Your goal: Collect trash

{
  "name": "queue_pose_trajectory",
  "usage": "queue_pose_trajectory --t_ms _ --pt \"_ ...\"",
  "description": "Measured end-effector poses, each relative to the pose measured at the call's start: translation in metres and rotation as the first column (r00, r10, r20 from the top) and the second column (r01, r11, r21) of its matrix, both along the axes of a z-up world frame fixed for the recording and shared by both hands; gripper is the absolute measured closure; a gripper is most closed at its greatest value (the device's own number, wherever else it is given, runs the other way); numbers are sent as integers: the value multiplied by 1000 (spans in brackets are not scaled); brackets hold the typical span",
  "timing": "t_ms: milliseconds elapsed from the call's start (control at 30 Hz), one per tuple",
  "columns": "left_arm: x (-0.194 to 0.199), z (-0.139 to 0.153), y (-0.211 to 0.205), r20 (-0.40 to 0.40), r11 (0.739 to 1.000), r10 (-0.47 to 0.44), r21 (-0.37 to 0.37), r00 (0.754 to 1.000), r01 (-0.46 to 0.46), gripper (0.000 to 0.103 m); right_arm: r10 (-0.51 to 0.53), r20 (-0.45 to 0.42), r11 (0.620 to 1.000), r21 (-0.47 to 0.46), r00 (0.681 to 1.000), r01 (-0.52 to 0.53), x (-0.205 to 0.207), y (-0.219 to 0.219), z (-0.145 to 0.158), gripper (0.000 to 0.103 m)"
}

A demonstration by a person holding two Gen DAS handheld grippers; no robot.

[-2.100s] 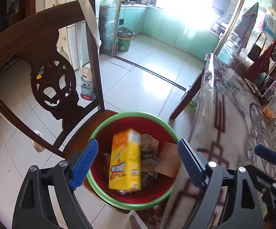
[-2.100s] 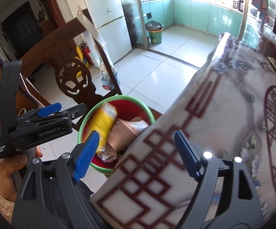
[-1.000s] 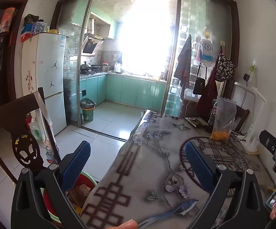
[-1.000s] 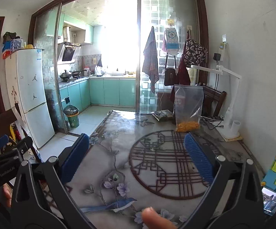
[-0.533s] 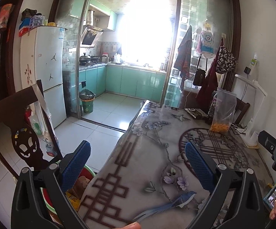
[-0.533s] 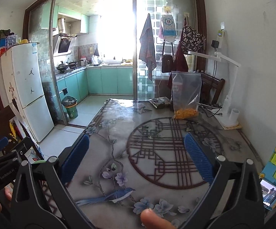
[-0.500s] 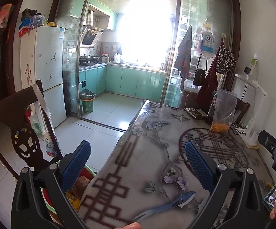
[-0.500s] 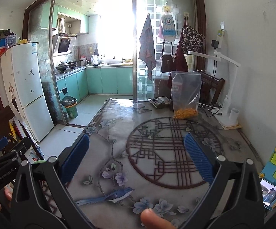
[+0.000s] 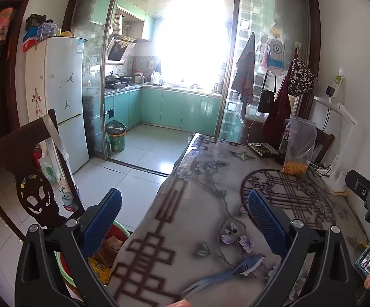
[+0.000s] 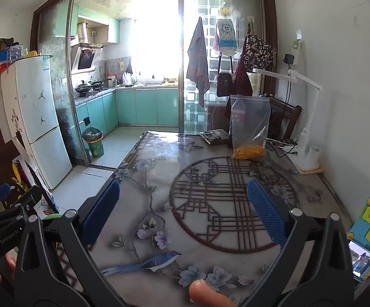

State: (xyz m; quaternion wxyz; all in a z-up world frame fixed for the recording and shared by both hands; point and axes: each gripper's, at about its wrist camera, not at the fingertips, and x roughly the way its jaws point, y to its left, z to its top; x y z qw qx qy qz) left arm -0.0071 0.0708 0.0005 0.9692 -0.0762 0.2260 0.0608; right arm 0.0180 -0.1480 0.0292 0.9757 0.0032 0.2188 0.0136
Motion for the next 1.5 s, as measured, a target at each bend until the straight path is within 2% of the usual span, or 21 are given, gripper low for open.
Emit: queue_pose_trajectory --t_ms 1033,1300,1500 --pt "0 -4 3 -10 1000 6 -7 1000 -6 8 15 -24 1000 -23 1000 -16 6 0 -6 5" --pt "4 -10 -3 -29 1000 -12 3 1000 12 8 11 -37 1000 -17 999 -11 8 -2 -12 5" --pt "19 -22 -17 -67 998 -63 -4 996 63 8 4 -72 1000 0 997 -4 17 -13 -28 5"
